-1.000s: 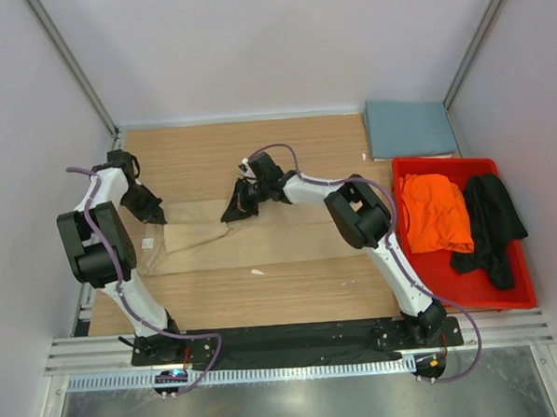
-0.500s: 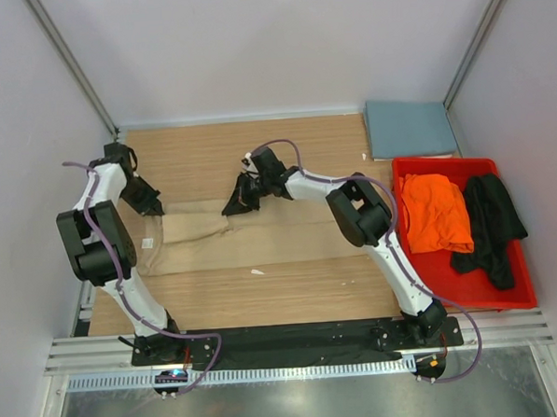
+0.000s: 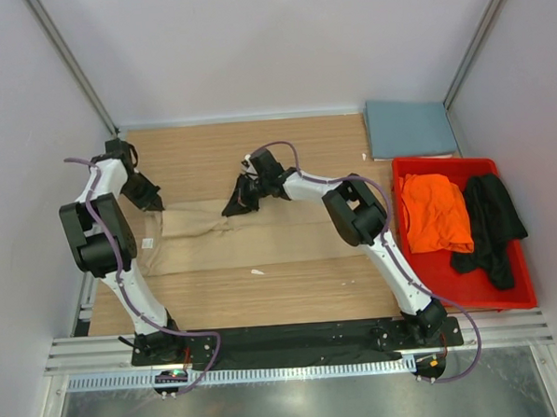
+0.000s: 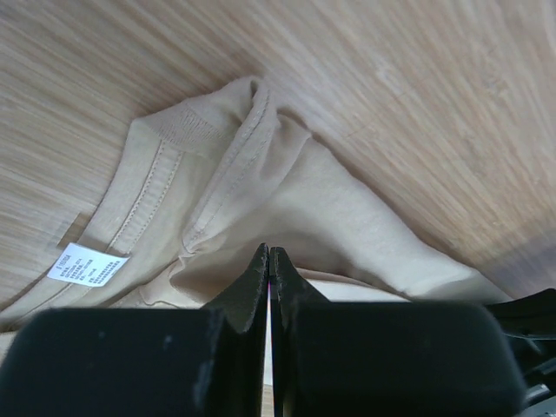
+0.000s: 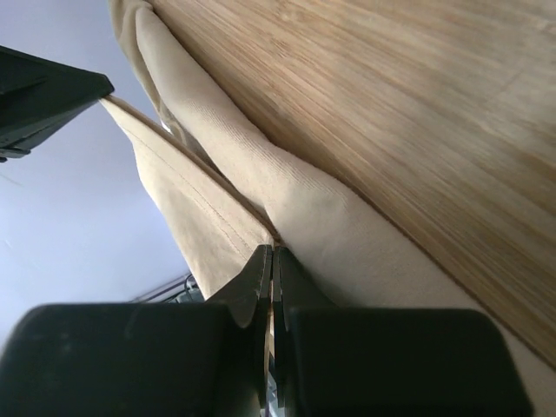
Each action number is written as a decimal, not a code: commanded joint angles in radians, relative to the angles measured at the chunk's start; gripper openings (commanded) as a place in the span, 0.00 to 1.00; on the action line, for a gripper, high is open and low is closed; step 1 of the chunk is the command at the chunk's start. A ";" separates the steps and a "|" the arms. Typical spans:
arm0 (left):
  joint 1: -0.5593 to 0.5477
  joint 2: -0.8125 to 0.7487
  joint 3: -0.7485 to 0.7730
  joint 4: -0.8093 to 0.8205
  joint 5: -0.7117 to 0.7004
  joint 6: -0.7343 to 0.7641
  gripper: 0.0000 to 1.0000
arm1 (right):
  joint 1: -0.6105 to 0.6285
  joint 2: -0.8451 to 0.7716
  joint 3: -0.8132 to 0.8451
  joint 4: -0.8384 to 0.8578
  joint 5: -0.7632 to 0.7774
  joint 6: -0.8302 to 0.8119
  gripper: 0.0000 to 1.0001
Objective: Fold and stack the t-shirts
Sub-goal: Fold the tshirt
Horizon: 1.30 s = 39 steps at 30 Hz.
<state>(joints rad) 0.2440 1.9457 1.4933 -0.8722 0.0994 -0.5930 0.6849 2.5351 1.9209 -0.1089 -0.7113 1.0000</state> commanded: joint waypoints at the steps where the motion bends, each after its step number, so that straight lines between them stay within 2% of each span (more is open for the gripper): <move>1: 0.005 -0.008 0.057 0.038 0.014 -0.001 0.00 | -0.002 -0.039 0.029 0.002 0.009 -0.004 0.05; 10: 0.005 0.055 0.117 0.061 0.056 -0.005 0.00 | -0.031 -0.035 0.059 0.032 0.029 0.019 0.05; 18: 0.003 0.079 0.140 0.081 0.065 -0.010 0.00 | -0.050 0.027 0.170 0.026 0.026 0.038 0.06; 23: 0.003 0.064 0.133 0.073 0.098 0.007 0.01 | -0.051 -0.004 0.110 0.049 0.015 0.042 0.06; 25: 0.001 0.044 0.113 0.075 0.094 0.039 0.16 | -0.050 -0.022 0.072 0.074 0.010 0.052 0.06; 27: 0.000 0.032 0.107 0.072 0.091 0.073 0.37 | -0.047 -0.024 0.072 0.087 -0.007 0.058 0.06; 28: -0.002 0.032 0.108 0.044 0.094 0.084 0.41 | -0.044 -0.022 0.072 0.087 -0.010 0.060 0.06; 32: -0.002 -0.019 0.061 0.015 0.069 0.110 0.47 | -0.028 -0.044 0.035 0.103 -0.025 0.068 0.06; 34: -0.002 -0.069 0.016 0.038 0.065 0.114 0.54 | -0.024 -0.056 0.007 0.103 -0.027 0.066 0.06; 39: 0.000 -0.087 -0.050 0.048 0.115 0.131 0.61 | -0.022 -0.055 -0.005 0.137 -0.042 0.069 0.09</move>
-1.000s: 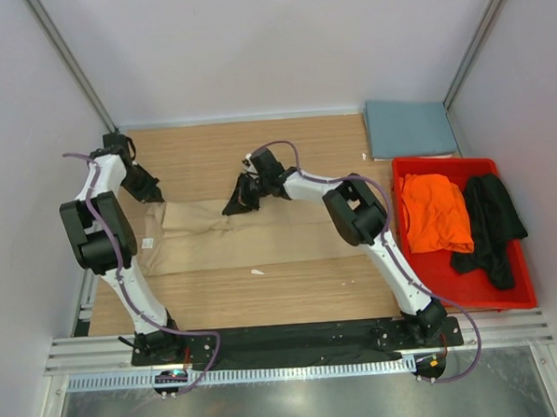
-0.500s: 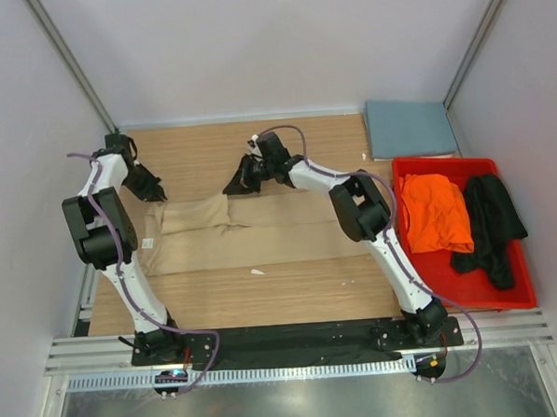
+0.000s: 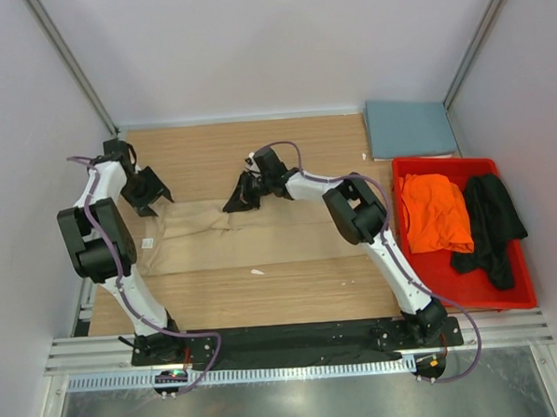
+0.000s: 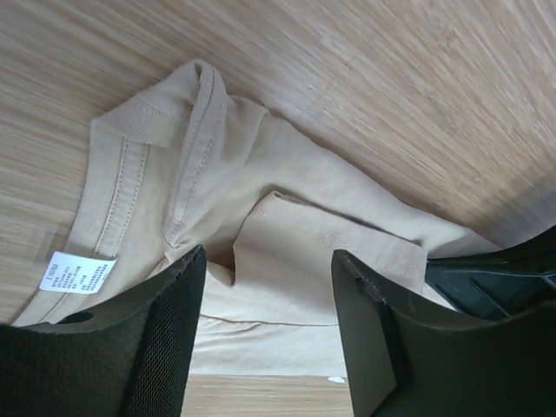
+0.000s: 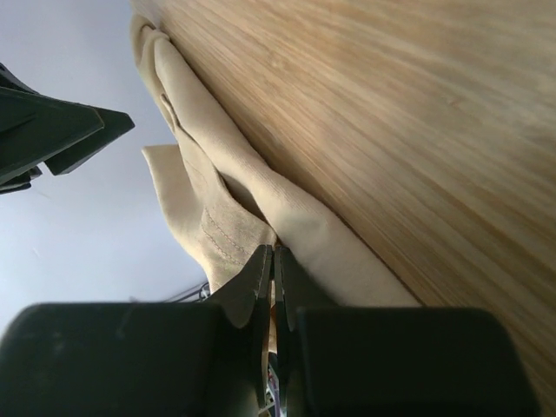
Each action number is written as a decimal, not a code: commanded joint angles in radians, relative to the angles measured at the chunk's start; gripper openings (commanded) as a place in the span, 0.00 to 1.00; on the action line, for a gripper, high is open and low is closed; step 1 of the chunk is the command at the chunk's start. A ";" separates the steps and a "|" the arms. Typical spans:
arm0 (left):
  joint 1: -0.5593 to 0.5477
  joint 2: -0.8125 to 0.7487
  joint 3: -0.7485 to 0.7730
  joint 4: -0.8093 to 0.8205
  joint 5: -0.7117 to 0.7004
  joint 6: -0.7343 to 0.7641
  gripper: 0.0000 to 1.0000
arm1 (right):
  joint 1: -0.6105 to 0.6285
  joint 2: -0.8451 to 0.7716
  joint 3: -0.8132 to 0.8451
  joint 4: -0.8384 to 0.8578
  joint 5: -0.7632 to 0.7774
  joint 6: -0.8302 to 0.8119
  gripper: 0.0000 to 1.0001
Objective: Fold and stack the t-shirts
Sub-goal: Fold the tshirt
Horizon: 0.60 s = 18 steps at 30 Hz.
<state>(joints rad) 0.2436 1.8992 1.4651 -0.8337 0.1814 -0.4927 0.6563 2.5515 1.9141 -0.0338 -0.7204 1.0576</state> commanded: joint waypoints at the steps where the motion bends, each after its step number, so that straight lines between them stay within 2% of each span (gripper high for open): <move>1: 0.000 -0.042 -0.025 0.005 0.038 0.036 0.61 | 0.008 -0.071 0.000 0.064 -0.036 0.012 0.09; 7: 0.000 -0.081 -0.086 0.067 0.113 0.066 0.70 | 0.008 -0.065 0.000 0.066 -0.045 0.008 0.09; 12: 0.002 -0.020 -0.054 0.077 0.139 0.075 0.69 | 0.008 -0.069 -0.009 0.068 -0.059 0.010 0.09; 13: 0.000 -0.012 -0.042 0.076 0.153 0.072 0.67 | 0.011 -0.077 -0.019 0.075 -0.063 0.010 0.09; 17: 0.000 -0.017 -0.070 0.062 0.150 0.062 0.48 | 0.019 -0.099 -0.049 0.092 -0.083 0.018 0.09; 18: 0.000 -0.037 -0.083 0.059 0.147 0.056 0.46 | 0.019 -0.105 -0.059 0.095 -0.085 0.021 0.09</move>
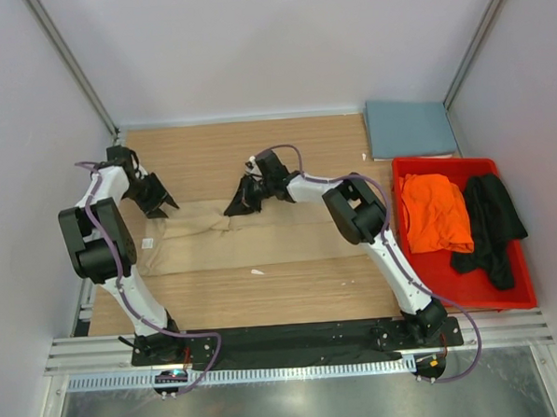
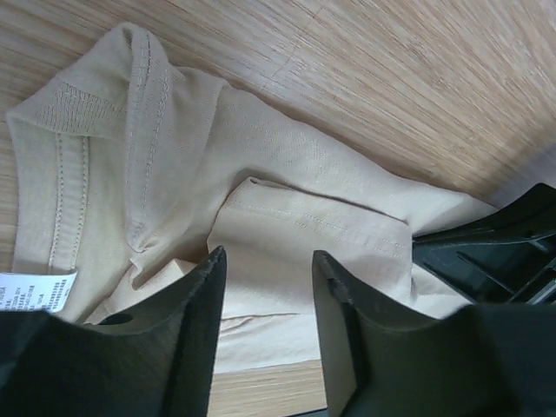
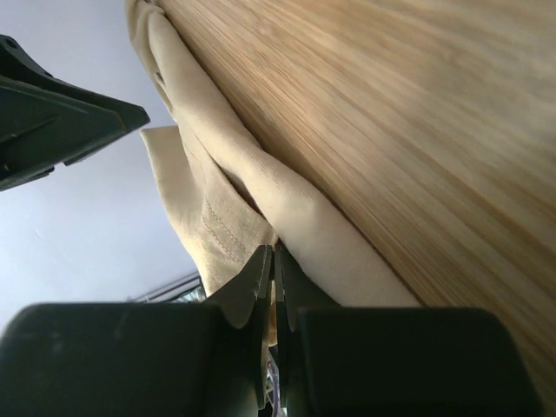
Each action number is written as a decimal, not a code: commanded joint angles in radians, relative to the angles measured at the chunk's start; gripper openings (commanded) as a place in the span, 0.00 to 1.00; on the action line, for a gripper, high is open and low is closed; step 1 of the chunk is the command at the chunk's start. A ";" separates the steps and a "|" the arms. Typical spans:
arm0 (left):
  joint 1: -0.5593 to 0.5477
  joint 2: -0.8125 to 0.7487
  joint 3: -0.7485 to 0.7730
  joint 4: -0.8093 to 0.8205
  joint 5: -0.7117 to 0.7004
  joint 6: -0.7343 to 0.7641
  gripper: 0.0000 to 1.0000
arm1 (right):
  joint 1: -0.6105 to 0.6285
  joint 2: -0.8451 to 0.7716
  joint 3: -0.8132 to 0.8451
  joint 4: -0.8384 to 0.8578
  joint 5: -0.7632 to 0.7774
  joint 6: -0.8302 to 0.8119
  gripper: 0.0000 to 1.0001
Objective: Fold and stack the t-shirts
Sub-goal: Fold the tshirt
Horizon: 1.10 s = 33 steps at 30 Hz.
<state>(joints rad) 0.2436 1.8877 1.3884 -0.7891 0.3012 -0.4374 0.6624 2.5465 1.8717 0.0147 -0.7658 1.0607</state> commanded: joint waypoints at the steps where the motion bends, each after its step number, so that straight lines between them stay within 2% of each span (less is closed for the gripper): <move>1: 0.000 -0.035 -0.017 0.008 0.020 0.000 0.44 | 0.016 -0.109 -0.022 0.054 -0.046 0.021 0.09; 4: 0.002 -0.074 -0.066 -0.013 0.007 -0.009 0.38 | 0.026 -0.120 -0.037 0.068 -0.055 0.031 0.09; 10: 0.000 -0.157 -0.160 -0.084 -0.037 -0.030 0.16 | 0.060 -0.143 -0.065 0.062 -0.089 0.038 0.09; 12: 0.000 -0.202 -0.199 -0.104 -0.066 -0.047 0.15 | 0.075 -0.158 -0.075 0.044 -0.116 0.027 0.10; 13: 0.002 -0.226 -0.234 -0.104 -0.076 -0.055 0.17 | 0.078 -0.166 -0.085 0.018 -0.122 0.001 0.15; 14: 0.002 -0.290 -0.248 -0.099 -0.085 -0.069 0.34 | 0.080 -0.176 -0.095 0.007 -0.141 -0.019 0.19; 15: 0.000 -0.321 -0.258 -0.090 -0.097 -0.072 0.45 | 0.082 -0.202 -0.117 -0.007 -0.139 -0.043 0.21; 16: 0.000 -0.347 -0.265 -0.081 -0.109 -0.073 0.54 | 0.082 -0.215 -0.126 -0.066 -0.135 -0.110 0.27; 18: 0.000 -0.395 -0.253 -0.039 -0.114 -0.069 0.62 | 0.080 -0.232 -0.129 -0.141 -0.112 -0.174 0.36; 20: 0.000 -0.369 -0.205 -0.019 -0.087 -0.061 0.67 | 0.075 -0.230 -0.100 -0.206 -0.092 -0.252 0.40; 23: -0.001 -0.280 -0.113 -0.009 0.007 -0.012 0.64 | 0.071 -0.215 -0.031 -0.303 -0.050 -0.319 0.44; 24: -0.001 -0.204 -0.088 -0.015 0.024 0.009 0.63 | 0.069 -0.215 -0.001 -0.321 -0.040 -0.335 0.45; 26: -0.006 -0.132 -0.036 -0.039 0.056 0.034 0.57 | 0.063 -0.215 0.023 -0.381 0.000 -0.366 0.46; 29: -0.030 -0.041 0.035 -0.045 0.029 0.068 0.56 | 0.054 -0.232 0.029 -0.417 0.036 -0.395 0.47; 33: -0.076 0.033 0.109 -0.062 -0.045 0.084 0.55 | 0.016 -0.268 -0.035 -0.366 0.045 -0.369 0.47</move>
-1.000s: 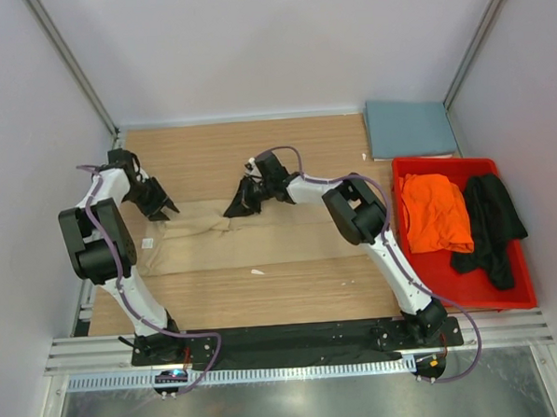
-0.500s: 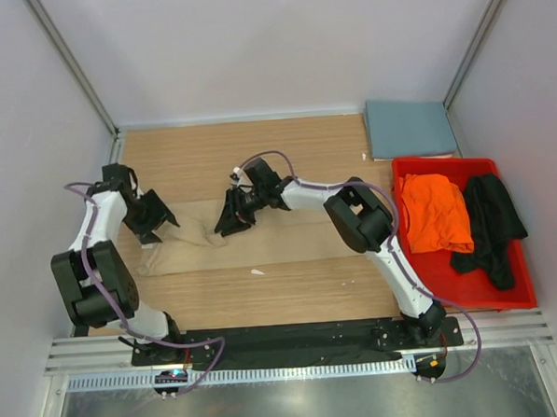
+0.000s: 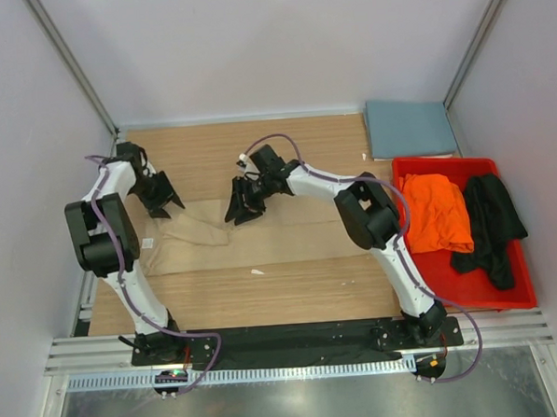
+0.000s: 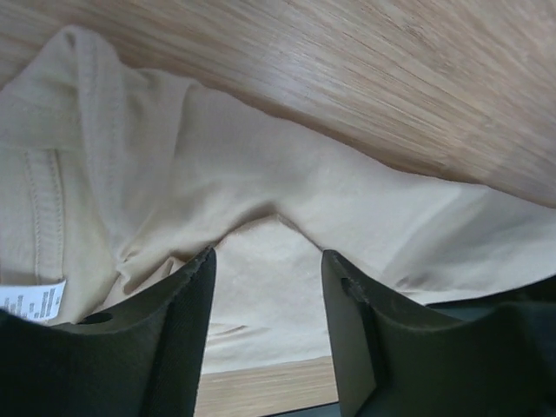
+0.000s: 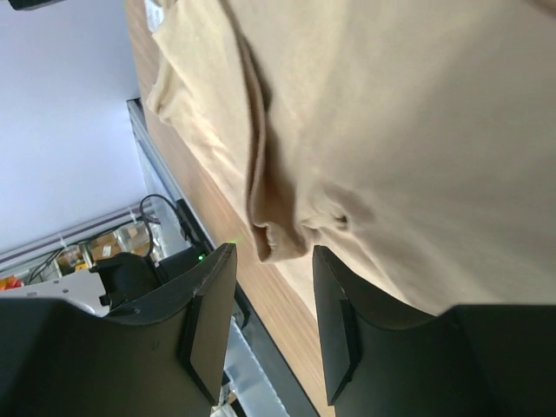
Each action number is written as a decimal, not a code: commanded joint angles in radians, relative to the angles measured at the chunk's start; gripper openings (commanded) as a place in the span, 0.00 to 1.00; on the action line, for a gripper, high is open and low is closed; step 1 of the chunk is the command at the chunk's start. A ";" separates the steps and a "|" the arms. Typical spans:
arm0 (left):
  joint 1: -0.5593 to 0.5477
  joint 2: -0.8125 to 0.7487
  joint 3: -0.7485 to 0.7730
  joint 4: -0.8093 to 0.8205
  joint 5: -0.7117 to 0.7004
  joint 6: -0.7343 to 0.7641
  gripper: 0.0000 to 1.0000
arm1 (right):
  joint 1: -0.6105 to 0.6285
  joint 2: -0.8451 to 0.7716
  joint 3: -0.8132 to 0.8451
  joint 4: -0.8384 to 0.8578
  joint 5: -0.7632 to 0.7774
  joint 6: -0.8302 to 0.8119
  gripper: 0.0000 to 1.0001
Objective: Fold and stack the t-shirts
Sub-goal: Fold the tshirt
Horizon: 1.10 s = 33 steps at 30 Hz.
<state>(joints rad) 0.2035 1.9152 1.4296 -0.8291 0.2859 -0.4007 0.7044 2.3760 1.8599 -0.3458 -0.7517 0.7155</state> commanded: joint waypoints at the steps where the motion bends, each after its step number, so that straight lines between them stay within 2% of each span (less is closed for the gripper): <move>1: -0.064 0.022 0.074 -0.022 -0.049 0.051 0.52 | -0.032 -0.104 -0.031 -0.001 0.032 -0.022 0.46; 7: -0.144 0.022 0.081 -0.008 -0.215 0.072 0.47 | -0.059 -0.115 -0.067 0.017 0.022 -0.016 0.46; 14: -0.167 0.027 0.089 -0.033 -0.344 0.083 0.46 | -0.056 -0.095 -0.071 0.056 -0.005 0.015 0.45; 21: -0.170 0.064 0.103 -0.030 -0.327 0.086 0.45 | -0.031 -0.060 -0.030 0.047 -0.017 0.007 0.45; 33: -0.188 0.117 0.141 -0.051 -0.304 0.079 0.36 | -0.005 -0.031 0.022 -0.005 -0.028 -0.024 0.45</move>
<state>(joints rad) 0.0231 2.0239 1.5322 -0.8604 -0.0235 -0.3317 0.7029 2.3444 1.8439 -0.3424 -0.7605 0.7082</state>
